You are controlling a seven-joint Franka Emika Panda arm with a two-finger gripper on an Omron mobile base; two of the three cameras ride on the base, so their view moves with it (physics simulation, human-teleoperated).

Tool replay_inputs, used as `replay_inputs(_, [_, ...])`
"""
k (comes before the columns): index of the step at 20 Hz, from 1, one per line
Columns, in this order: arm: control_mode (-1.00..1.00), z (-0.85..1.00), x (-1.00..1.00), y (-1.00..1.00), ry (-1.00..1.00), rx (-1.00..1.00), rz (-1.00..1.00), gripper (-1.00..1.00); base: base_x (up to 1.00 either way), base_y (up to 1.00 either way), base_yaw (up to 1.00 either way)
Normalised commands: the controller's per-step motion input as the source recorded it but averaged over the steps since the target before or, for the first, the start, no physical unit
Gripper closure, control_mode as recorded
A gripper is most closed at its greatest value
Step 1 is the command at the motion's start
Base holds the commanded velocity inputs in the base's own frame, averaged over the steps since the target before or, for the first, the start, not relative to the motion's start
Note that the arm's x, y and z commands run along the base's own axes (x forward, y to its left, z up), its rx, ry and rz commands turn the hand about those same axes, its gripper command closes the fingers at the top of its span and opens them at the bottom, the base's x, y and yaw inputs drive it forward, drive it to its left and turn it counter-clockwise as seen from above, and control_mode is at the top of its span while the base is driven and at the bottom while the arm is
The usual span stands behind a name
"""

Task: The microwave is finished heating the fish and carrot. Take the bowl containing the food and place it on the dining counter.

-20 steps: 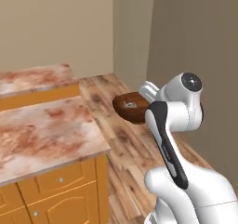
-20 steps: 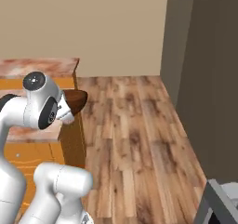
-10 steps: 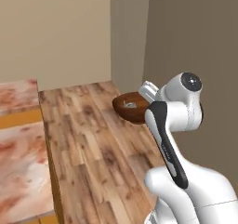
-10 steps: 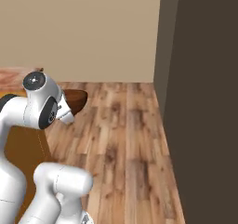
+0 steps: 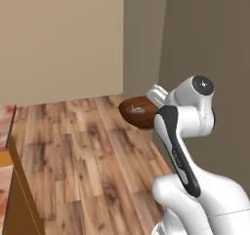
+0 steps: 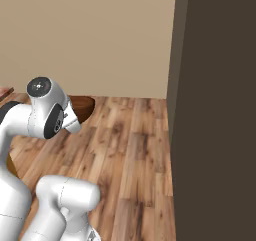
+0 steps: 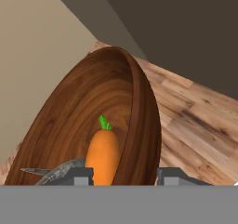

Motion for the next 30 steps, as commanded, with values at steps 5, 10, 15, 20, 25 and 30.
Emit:
replay_inputs(5, [1.0, 0.0, 0.0, 0.0, 0.0, 0.0, 0.0, 1.0, 1.0, -0.13, 0.28])
replay_inputs(10, [1.0, 0.0, 0.0, 0.0, 0.0, 0.0, 0.0, 1.0, 1.0, -0.4, 0.47])
replay_inputs(15, [1.0, 0.0, 0.0, 0.0, 0.0, 0.0, 0.0, 1.0, 1.0, -0.46, 0.51])
replay_inputs(20, [1.0, 0.0, 0.0, 0.0, 0.0, 0.0, 0.0, 1.0, 1.0, -0.46, 0.6])
replay_inputs(25, [1.0, 0.0, 0.0, 0.0, 0.0, 0.0, 0.0, 1.0, 0.88, -0.36, 0.76])
replay_inputs(30, [1.0, 0.0, 0.0, 0.0, 0.0, 0.0, 0.0, 1.0, 0.68, -0.49, 0.77])
